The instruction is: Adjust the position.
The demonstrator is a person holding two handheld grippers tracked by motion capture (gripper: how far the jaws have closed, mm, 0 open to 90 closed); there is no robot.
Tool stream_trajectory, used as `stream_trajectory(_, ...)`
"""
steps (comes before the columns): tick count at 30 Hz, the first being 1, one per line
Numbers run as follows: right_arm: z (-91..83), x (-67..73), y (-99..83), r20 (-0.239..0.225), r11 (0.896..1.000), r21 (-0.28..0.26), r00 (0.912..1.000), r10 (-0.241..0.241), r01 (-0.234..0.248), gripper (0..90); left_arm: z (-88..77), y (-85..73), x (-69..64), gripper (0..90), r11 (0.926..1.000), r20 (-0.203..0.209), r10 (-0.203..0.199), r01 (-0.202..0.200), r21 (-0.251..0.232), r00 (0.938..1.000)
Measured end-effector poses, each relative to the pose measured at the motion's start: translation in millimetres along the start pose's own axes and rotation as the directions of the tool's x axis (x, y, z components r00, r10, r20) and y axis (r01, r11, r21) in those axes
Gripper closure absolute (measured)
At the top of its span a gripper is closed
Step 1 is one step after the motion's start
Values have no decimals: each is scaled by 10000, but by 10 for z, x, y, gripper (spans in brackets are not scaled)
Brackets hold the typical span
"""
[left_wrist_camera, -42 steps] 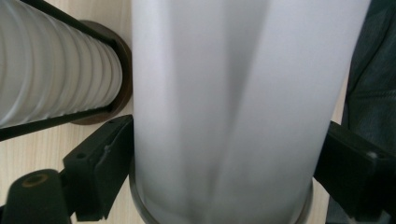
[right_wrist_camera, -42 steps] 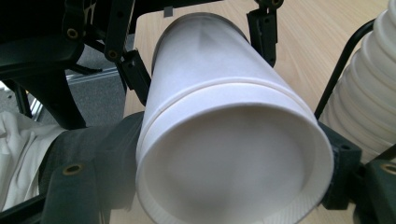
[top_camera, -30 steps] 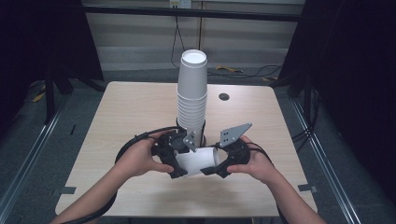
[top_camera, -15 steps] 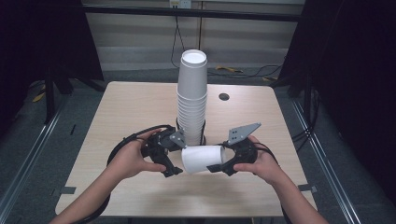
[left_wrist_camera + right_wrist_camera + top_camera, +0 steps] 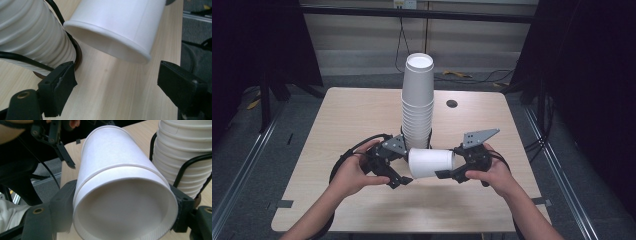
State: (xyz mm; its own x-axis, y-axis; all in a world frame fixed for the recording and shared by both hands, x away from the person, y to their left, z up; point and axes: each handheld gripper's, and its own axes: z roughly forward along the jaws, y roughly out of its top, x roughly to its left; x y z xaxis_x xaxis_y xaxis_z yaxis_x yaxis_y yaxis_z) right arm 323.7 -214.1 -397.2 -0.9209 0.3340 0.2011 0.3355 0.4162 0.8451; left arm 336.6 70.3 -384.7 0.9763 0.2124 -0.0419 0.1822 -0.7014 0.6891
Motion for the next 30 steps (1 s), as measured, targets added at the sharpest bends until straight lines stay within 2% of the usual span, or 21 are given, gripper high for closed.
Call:
stream_trajectory(5,-10,-3,-3,-202,9993,-305,9996,189,-195,238,38,-46,27,147,9984,-1,-273,273,-500,9996)
stream_trajectory(10,-5,6,-2,-294,9989,-427,9994,164,-176,238,61,-76,31,120,9959,99,-365,372,-831,9993)
stream_trajectory(12,-2,-1,-4,-397,9984,-514,9989,232,-253,238,73,-84,33,118,9968,78,-262,267,-757,9996)
stream_trajectory(13,-1,3,-1,-443,9982,-552,9988,218,-243,238,83,-90,31,112,9960,95,-362,369,-816,9993)
stream_trajectory(18,19,21,7,-530,9988,-458,9985,156,-180,239,95,-102,44,73,9957,243,-322,342,-863,9992)
stream_trajectory(27,68,53,28,-828,9996,-274,9965,-98,75,240,99,-82,45,19,9970,51,-55,59,-777,10000)
stream_trajectory(30,75,55,33,-827,9997,-243,9966,-51,32,240,95,-78,42,18,9965,15,-65,66,-839,10000)
